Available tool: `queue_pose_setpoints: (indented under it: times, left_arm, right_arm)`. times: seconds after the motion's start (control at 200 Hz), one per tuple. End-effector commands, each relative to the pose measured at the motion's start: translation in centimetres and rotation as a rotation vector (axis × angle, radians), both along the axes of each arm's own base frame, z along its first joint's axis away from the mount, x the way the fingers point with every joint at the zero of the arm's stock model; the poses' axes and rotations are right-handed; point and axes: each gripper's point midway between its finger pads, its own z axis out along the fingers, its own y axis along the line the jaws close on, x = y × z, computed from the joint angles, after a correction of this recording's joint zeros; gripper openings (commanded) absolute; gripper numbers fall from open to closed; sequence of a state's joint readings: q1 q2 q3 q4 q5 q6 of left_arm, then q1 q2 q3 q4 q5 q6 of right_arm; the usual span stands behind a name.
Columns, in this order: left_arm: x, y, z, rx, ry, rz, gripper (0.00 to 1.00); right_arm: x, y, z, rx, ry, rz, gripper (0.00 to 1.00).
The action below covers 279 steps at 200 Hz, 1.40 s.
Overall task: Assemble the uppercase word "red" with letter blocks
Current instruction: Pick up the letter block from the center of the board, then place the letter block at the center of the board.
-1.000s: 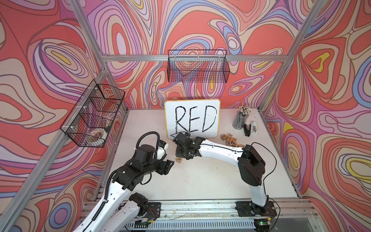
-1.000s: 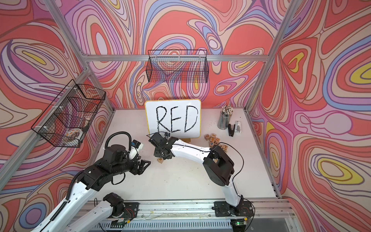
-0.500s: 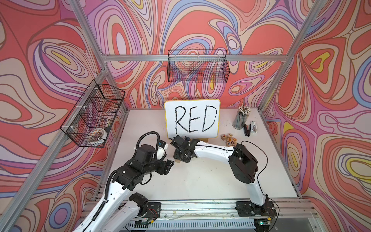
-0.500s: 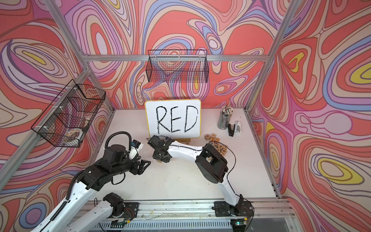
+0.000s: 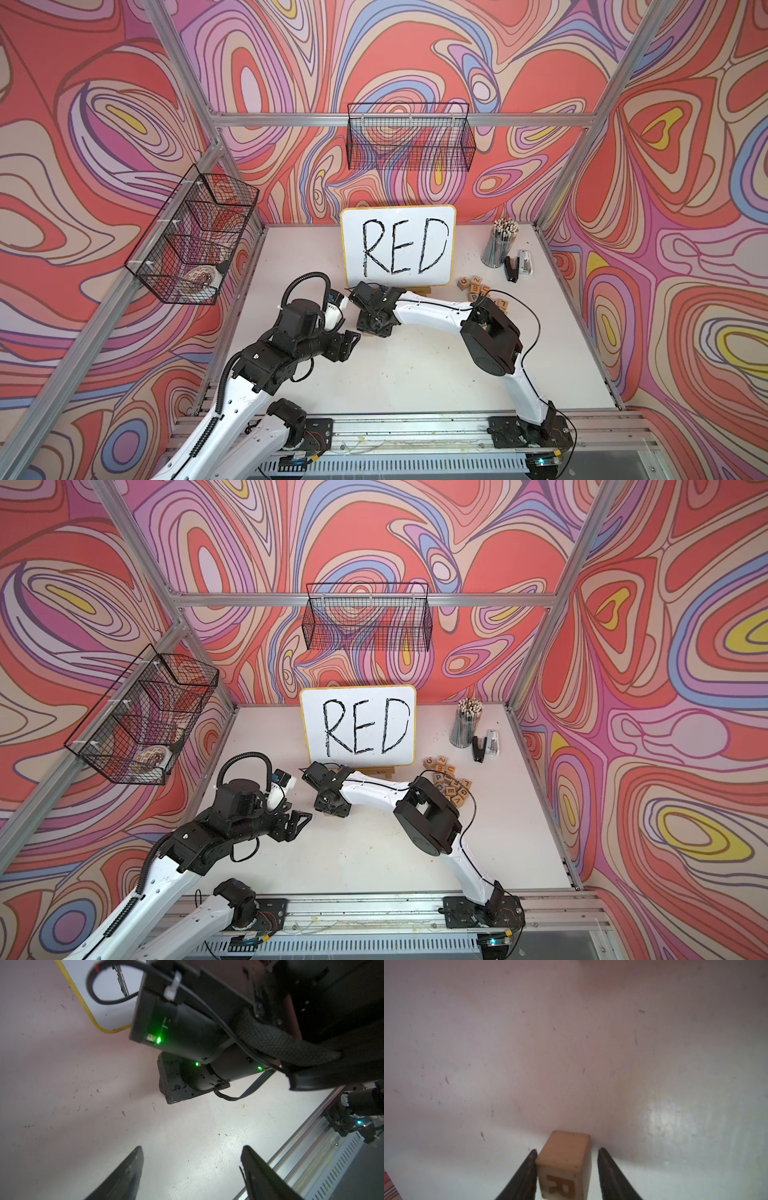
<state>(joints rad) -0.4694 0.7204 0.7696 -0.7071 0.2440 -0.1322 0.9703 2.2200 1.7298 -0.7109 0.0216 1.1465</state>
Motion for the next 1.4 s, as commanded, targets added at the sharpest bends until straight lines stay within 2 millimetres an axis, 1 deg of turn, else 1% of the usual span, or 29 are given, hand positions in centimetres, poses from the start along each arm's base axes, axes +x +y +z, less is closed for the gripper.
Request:
queue_pose_setpoints:
  times: [0.0,0.13,0.2,0.25,0.295,0.366,0.416,0.476,0.641,0.756,0.936,1.117,1.392]
  left_arm:
    - [-0.1,-0.1,-0.2,-0.012,0.005,-0.001,0.77]
    - [-0.1,-0.1,-0.2,-0.011,0.005,-0.003,0.77]
    - [-0.1,-0.1,-0.2,-0.011,0.003,-0.002,0.77]
    - [-0.1,-0.1,-0.2,-0.01,0.005,-0.003,0.77]
    - [-0.1,-0.1,-0.2,-0.01,0.005,-0.002,0.77]
    - [-0.1,0.0,-0.2,-0.01,0.003,0.0,0.77]
    - [-0.1,0.0,-0.2,-0.01,0.003,0.0,0.77]
    - [-0.1,0.0,-0.2,-0.009,0.005,0.0,0.77]
    - [-0.1,-0.1,-0.2,-0.01,0.005,-0.001,0.77]
    - [-0.1,-0.1,-0.2,-0.011,0.004,-0.001,0.77]
    - [-0.1,0.0,-0.3,-0.008,0.007,0.0,0.77]
    - [-0.1,-0.1,-0.3,-0.01,0.007,-0.003,0.77]
    - [-0.1,0.0,-0.3,-0.008,0.008,0.0,0.77]
  right_arm:
    - [-0.2,-0.5,-0.6,-0.05,-0.004,0.023,0.42]
    - [-0.1,-0.9,-0.1,-0.084,-0.027,0.073,0.3]
    - [0.0,-1.3,0.1,-0.117,-0.039,0.11,0.27]
    - [0.1,-1.2,0.4,-0.127,-0.05,0.149,0.24]
    - [0.1,-1.4,0.6,-0.149,-0.056,0.171,0.23]
    - [0.1,-1.1,0.9,-0.157,-0.066,0.247,0.18]
    - [0.0,-1.0,1.1,-0.176,-0.069,0.299,0.18]
    - [-0.1,-0.7,1.3,-0.19,-0.075,0.399,0.13]
    - [0.2,-1.1,2.2,-0.292,-0.113,0.636,0.13]
    - [0.2,-0.9,3.0,-0.309,-0.147,0.785,0.13]
    - [0.2,-0.9,3.8,-0.35,-0.198,0.988,0.13]
    - [-0.9,-0.3,3.3,-0.323,-0.206,1.206,0.13]
    - [-1.4,0.8,2.4,-0.293,-0.264,1.463,0.16]
